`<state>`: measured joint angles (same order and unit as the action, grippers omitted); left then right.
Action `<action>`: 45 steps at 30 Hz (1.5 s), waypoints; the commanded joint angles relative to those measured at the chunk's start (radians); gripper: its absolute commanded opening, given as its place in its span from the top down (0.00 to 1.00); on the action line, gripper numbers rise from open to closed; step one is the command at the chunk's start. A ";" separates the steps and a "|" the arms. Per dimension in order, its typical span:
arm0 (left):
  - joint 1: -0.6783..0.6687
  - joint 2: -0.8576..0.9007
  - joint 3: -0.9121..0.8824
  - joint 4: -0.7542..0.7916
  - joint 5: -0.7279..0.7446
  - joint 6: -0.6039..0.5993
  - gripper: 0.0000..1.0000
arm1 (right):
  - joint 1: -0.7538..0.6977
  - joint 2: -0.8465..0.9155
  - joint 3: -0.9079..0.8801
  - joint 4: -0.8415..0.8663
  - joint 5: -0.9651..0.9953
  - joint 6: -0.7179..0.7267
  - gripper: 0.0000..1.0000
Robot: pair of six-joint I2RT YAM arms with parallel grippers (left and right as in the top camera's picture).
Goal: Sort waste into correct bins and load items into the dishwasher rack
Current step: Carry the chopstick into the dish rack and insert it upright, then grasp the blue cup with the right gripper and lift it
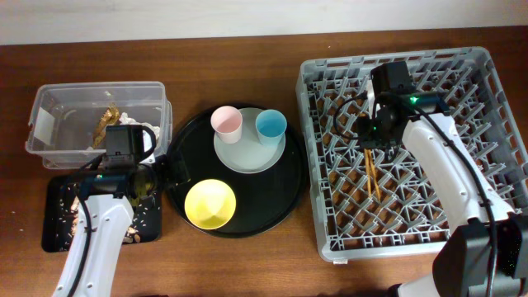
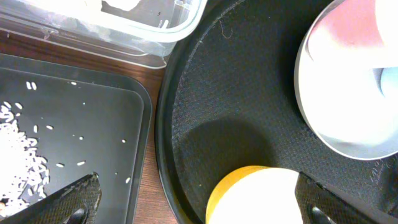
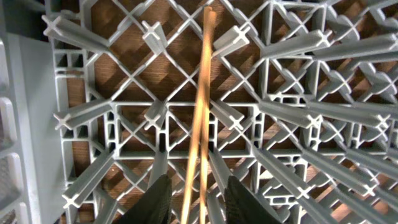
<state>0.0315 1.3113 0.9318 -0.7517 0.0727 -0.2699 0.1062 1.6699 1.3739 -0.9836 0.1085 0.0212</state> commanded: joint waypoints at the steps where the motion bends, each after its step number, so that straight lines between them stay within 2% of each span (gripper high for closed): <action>1: 0.004 0.000 0.014 0.002 0.010 0.001 0.01 | -0.003 0.008 0.000 -0.006 -0.008 -0.010 0.56; 5: 0.004 0.000 0.014 0.002 0.010 0.001 0.01 | -0.001 0.001 0.014 -0.018 -0.076 -0.010 0.57; 9: 0.004 0.000 0.014 0.002 0.010 0.001 0.01 | 0.005 -0.018 0.106 -0.037 -0.632 -0.039 0.61; 10: 0.004 0.000 0.014 0.002 0.010 0.001 0.01 | 0.019 -0.018 0.120 -0.014 -0.747 -0.077 0.61; 11: 0.004 0.000 0.014 0.002 0.010 0.001 0.01 | 0.047 -0.018 0.129 0.026 -0.805 -0.089 0.55; 15: 0.004 0.000 0.014 0.002 0.010 0.001 0.01 | 0.171 -0.011 0.130 0.144 -0.717 -0.096 0.56; 19: 0.004 0.000 0.014 0.002 0.010 0.001 0.01 | 0.334 0.021 0.130 0.245 -0.429 -0.096 0.62; 23: 0.004 0.000 0.014 0.002 0.010 0.001 0.01 | 0.463 0.084 0.130 0.343 -0.172 -0.113 0.62; 28: 0.004 0.000 0.014 0.002 0.010 0.001 0.01 | 0.509 0.199 0.130 0.409 -0.095 -0.148 0.58; 35: 0.004 0.000 0.014 0.002 0.010 0.001 0.01 | 0.509 0.302 0.130 0.431 -0.039 -0.147 0.59; 42: 0.004 0.000 0.014 0.002 0.010 0.001 0.01 | 0.509 0.305 0.130 0.422 -0.018 -0.147 0.76; 45: 0.004 0.000 0.014 0.002 0.010 0.001 0.01 | 0.509 0.305 0.130 0.411 -0.018 -0.148 0.78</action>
<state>0.0315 1.3113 0.9318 -0.7517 0.0727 -0.2699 0.6151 1.9697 1.4906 -0.5663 0.0681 -0.1291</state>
